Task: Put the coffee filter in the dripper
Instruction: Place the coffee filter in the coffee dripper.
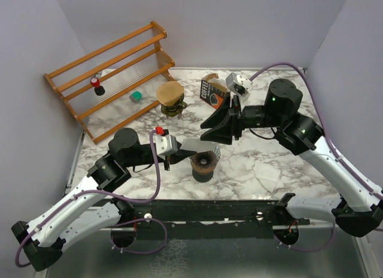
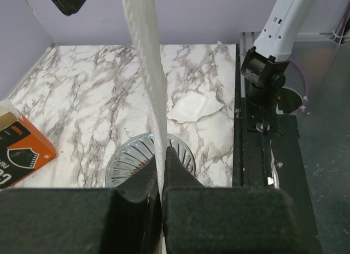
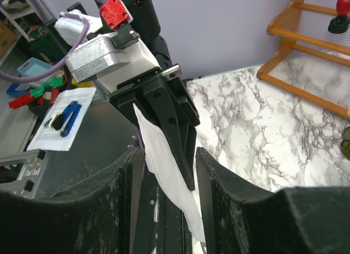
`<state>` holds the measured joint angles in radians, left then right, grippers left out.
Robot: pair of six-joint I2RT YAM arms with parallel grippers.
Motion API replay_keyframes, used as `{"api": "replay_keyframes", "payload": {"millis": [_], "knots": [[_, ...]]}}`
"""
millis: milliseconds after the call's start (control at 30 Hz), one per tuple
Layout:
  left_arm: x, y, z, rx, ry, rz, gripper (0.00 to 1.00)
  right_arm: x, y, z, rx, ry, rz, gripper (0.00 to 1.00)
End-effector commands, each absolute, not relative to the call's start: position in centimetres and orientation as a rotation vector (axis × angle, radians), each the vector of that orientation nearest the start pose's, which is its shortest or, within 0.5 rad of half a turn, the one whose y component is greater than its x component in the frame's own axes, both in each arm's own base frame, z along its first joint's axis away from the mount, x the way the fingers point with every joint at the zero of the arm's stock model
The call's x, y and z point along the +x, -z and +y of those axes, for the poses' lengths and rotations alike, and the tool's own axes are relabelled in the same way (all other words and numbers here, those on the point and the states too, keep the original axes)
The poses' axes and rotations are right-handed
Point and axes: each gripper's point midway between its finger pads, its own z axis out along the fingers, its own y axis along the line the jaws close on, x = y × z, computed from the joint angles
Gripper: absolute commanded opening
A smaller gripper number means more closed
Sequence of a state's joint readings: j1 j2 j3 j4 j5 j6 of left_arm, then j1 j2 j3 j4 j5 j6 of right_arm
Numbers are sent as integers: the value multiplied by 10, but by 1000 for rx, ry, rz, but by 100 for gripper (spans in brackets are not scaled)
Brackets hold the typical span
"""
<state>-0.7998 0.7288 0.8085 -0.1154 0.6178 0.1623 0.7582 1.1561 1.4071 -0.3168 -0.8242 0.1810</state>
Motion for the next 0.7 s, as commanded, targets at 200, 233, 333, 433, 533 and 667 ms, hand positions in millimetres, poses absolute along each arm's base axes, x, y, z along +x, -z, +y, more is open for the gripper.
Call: {"api": "replay_keyframes", "payload": {"millis": [200, 233, 333, 433, 533, 667], "knots": [[121, -326, -269, 1219, 995, 1171, 0, 140, -418, 321, -1157, -1345, 1410, 46], [120, -327, -269, 1220, 997, 1167, 0, 141, -417, 321, -1153, -1338, 1414, 45], [117, -326, -269, 1234, 1005, 1156, 0, 146, -416, 321, -1135, -1315, 1424, 44], [113, -326, -268, 1248, 1016, 1143, 0, 150, -413, 322, -1124, -1299, 1438, 42], [109, -326, -268, 1264, 1028, 1123, 0, 152, -412, 322, -1120, -1291, 1443, 41], [106, -325, -268, 1281, 1040, 1115, 0, 152, -414, 323, -1116, -1287, 1435, 40]]}}
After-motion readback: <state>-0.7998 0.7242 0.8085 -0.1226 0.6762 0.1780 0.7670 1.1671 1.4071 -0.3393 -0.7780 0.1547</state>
